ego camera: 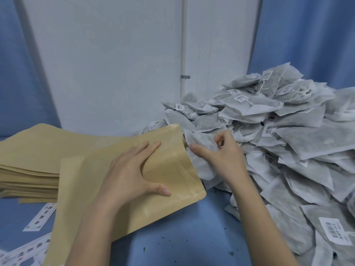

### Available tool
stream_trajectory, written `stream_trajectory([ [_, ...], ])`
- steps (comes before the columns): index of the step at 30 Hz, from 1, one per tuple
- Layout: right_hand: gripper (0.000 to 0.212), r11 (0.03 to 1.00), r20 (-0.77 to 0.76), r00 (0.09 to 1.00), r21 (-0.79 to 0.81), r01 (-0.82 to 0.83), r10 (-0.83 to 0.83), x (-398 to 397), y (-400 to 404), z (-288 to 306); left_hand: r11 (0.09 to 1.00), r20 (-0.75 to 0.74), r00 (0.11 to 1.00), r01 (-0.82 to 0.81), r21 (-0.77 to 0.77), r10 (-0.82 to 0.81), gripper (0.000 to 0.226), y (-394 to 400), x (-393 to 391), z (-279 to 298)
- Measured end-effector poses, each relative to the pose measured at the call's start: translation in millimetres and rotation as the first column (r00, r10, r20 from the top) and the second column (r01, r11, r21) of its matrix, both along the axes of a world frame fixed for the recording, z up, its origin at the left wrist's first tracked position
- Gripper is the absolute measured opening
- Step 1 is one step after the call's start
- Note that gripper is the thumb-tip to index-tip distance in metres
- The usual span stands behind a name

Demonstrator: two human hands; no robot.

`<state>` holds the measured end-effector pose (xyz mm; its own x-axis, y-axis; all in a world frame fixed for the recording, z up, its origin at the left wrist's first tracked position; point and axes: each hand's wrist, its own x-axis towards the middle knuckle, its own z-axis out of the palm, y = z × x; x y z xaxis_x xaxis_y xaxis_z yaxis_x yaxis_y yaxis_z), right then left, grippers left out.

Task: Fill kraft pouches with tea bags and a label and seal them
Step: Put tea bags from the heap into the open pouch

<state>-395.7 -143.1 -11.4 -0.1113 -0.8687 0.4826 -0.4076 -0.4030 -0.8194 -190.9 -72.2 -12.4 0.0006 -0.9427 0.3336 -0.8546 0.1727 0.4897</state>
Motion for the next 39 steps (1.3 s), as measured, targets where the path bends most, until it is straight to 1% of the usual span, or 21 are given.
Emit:
stream_trajectory([
  [2,0.044,0.999,-0.014,1.000,0.033,0.013,-0.012,13.2,3.6,-1.7,1.000,0.003,1.000,0.030,-0.009,-0.030,0.114,0.1,-1.9,0.8],
  [3,0.034,0.997,-0.020,0.999,0.061,-0.036,0.037,17.3,4.9,-1.7,0.999,0.008,0.999,0.043,-0.011,-0.043,0.114,0.1,-3.1,1.2],
  [5,0.009,0.942,-0.006,0.956,0.170,-0.288,0.293,21.9,9.8,1.0,0.998,0.017,0.998,0.057,-0.015,-0.057,0.114,0.4,-5.3,1.7],
  [6,0.007,0.869,-0.002,0.893,0.229,-0.438,0.450,22.2,13.3,3.6,0.998,0.017,0.998,0.061,-0.021,-0.061,0.113,0.5,-5.8,1.9],
  [7,0.009,0.780,-0.001,0.813,0.281,-0.559,0.583,21.2,16.2,5.0,0.997,0.013,0.998,0.066,-0.029,-0.066,0.112,0.6,-5.6,1.8],
  [9,0.020,0.616,0.014,0.677,0.400,-0.679,0.736,19.9,19.9,4.8,0.996,0.006,0.997,0.083,-0.039,-0.083,0.109,1.0,-4.6,1.5],
  [11,0.029,0.527,0.020,0.620,0.507,-0.682,0.784,20.5,17.2,3.8,0.995,0.005,0.996,0.094,-0.039,-0.094,0.107,1.4,-3.5,1.4],
  [12,0.031,0.515,0.012,0.612,0.525,-0.677,0.791,22.0,14.6,6.5,0.995,-0.001,0.996,0.089,-0.044,-0.089,0.107,1.3,-2.5,1.5],
  [14,0.024,0.582,-0.070,0.627,0.462,-0.669,0.776,24.7,7.9,16.0,0.996,-0.026,0.998,0.058,-0.061,-0.059,0.108,1.6,-0.3,2.0],
  [15,0.019,0.647,-0.085,0.672,0.380,-0.660,0.735,25.8,2.7,20.0,0.997,-0.038,0.999,0.035,-0.072,-0.038,0.108,2.0,1.3,2.3],
  [17,0.019,0.801,0.021,0.818,0.191,-0.568,0.575,27.1,-12.5,23.6,0.996,-0.051,0.999,-0.021,-0.087,0.016,0.108,3.3,6.5,3.1],
  [19,0.018,0.961,0.049,0.960,0.018,-0.277,0.275,29.7,-31.6,21.2,0.993,-0.057,0.996,-0.079,-0.088,0.075,0.113,5.1,13.7,3.5],
  [20,0.015,0.991,-0.046,0.991,-0.042,-0.124,0.122,32.1,-41.4,18.9,0.991,-0.059,0.994,-0.102,-0.088,0.097,0.114,5.5,17.1,3.2],
  [22,0.039,0.996,-0.287,0.958,-0.080,-0.024,0.000,39.0,-59.0,12.8,0.988,-0.061,0.991,-0.128,-0.084,0.123,0.113,5.5,21.4,2.5],
  [24,0.059,0.999,-0.447,0.894,-0.024,-0.034,0.020,48.2,-72.6,9.5,0.988,-0.055,0.990,-0.136,-0.073,0.132,0.115,4.6,21.8,2.1],
  [27,0.062,0.997,-0.559,0.829,0.053,0.055,-0.016,57.2,-81.3,10.9,0.990,-0.028,0.991,-0.130,-0.059,0.128,0.116,2.6,19.3,0.9],
  [29,0.062,0.997,-0.506,0.862,0.037,0.067,-0.039,56.3,-79.1,13.8,0.991,-0.020,0.992,-0.127,-0.053,0.126,0.117,1.7,18.8,0.1],
  [32,0.058,0.997,-0.184,0.982,-0.059,-0.045,0.033,42.8,-64.6,14.1,0.990,-0.020,0.991,-0.135,-0.050,0.134,0.117,1.2,20.3,-1.2],
  [35,0.048,0.978,-0.022,0.995,-0.184,-0.097,0.095,17.5,-44.4,11.5,0.989,-0.033,0.991,-0.135,-0.061,0.133,0.116,1.7,20.8,-1.2],
  [37,0.050,0.963,-0.037,0.992,-0.240,-0.123,0.117,-4.3,-31.3,11.6,0.989,-0.038,0.991,-0.131,-0.065,0.129,0.116,2.6,20.1,0.0],
  [39,0.051,0.936,-0.217,0.970,-0.306,-0.172,0.107,-25.1,-19.8,14.6,0.990,-0.046,0.992,-0.119,-0.074,0.115,0.115,3.8,19.2,1.8],
])
